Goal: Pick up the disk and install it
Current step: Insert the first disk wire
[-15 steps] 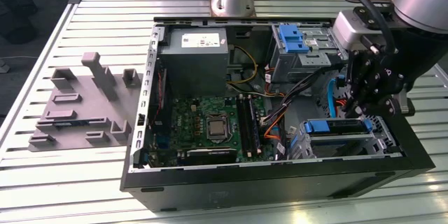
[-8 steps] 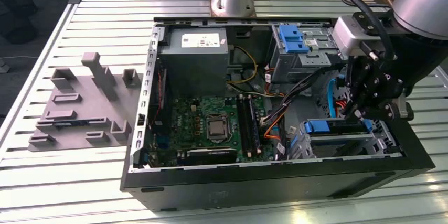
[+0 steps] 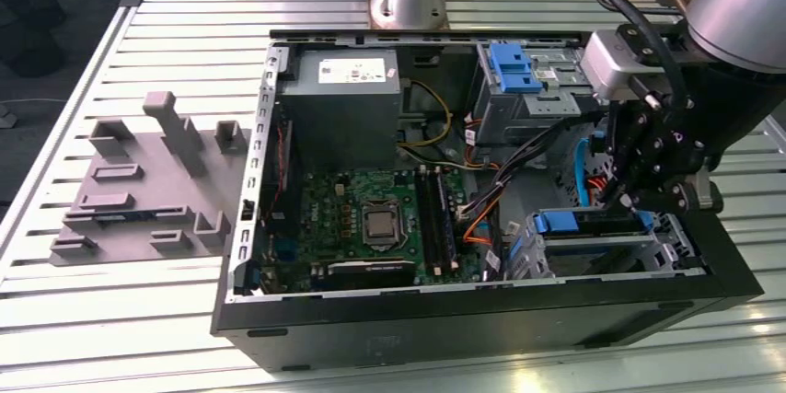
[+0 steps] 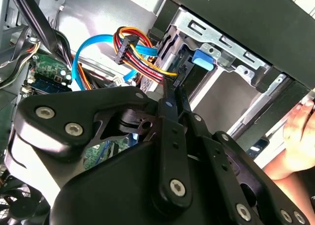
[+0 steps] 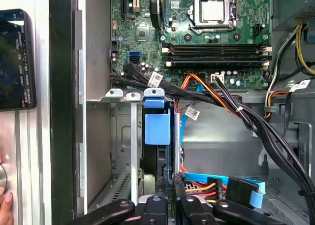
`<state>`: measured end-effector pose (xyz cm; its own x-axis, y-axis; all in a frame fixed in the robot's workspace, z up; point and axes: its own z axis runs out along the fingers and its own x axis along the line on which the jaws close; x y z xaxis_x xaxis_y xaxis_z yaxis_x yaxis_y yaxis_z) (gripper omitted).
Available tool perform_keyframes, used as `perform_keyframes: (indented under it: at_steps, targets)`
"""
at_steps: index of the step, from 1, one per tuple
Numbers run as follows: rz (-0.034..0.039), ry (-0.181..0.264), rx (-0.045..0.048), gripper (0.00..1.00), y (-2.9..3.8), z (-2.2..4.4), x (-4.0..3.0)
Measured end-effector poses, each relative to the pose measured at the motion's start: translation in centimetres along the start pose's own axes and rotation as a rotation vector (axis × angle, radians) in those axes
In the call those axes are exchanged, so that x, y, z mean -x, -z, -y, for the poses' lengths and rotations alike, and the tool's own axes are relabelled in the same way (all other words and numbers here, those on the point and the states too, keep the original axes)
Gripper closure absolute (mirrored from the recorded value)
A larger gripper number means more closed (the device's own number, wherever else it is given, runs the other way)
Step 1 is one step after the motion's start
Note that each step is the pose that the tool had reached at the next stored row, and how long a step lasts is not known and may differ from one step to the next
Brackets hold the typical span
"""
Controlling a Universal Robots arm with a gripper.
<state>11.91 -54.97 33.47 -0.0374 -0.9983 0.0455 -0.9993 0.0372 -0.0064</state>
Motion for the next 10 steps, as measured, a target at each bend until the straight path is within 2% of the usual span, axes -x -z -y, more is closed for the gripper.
perform_keyframes:
  at_steps: [10]
  targets:
    - [0.0022,-0.001,0.0010,0.84,-0.17,0.04,-0.06]
